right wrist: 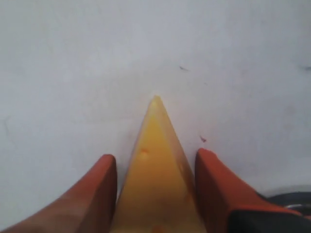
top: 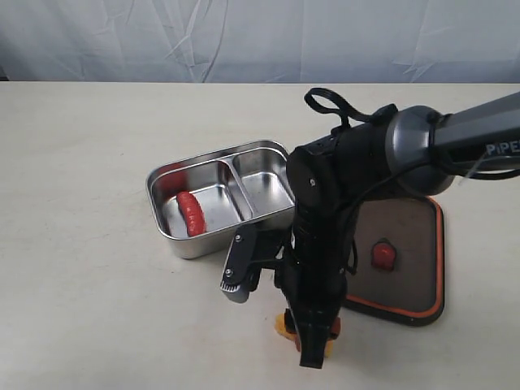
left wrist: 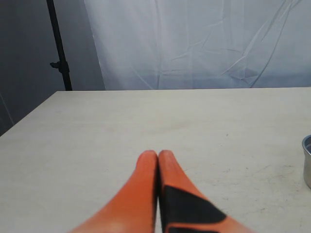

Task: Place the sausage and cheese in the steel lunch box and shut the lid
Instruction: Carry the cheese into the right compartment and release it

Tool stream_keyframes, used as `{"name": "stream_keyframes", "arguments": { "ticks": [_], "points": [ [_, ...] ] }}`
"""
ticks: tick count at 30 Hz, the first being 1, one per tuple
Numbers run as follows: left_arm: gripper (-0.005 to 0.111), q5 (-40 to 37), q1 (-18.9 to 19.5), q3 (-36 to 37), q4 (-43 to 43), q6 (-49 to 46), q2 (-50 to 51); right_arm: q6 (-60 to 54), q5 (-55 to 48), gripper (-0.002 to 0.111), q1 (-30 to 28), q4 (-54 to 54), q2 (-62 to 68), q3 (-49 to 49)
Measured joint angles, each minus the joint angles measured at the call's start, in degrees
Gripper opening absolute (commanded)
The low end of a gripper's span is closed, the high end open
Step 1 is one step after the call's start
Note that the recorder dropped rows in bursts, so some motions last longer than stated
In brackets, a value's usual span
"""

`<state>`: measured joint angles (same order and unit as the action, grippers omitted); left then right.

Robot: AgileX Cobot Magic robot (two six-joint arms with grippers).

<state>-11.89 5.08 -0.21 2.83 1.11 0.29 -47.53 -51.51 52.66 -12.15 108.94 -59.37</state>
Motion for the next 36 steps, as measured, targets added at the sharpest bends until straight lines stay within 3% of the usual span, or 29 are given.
{"name": "stream_keyframes", "arguments": {
  "ticks": [8, 15, 23, 32, 34, 36],
  "points": [
    [0.000, 0.00, 0.00, 0.00, 0.00, 0.00, 0.00, 2.79, -2.72, -0.001, 0.00, -0.99, -4.11, 0.13],
    [0.000, 0.00, 0.00, 0.00, 0.00, 0.00, 0.00, 17.15, 16.27, -0.001, -1.24, 14.80, -12.11, -6.28],
    [0.000, 0.00, 0.00, 0.00, 0.00, 0.00, 0.00, 23.22, 22.12, -0.001, -8.69, 16.00, -6.20, -12.74],
    [0.000, 0.00, 0.00, 0.00, 0.00, 0.00, 0.00, 23.88, 23.00, -0.001, -9.08, 11.52, 1.61, -16.50],
    [0.000, 0.00, 0.00, 0.00, 0.00, 0.00, 0.00, 23.98, 23.05, 0.003, -9.08, 10.92, 2.83, -16.50],
    [0.000, 0.00, 0.00, 0.00, 0.00, 0.00, 0.00, 23.98, 23.05, 0.014, -9.08, 10.64, 3.68, -16.50]
  ]
}}
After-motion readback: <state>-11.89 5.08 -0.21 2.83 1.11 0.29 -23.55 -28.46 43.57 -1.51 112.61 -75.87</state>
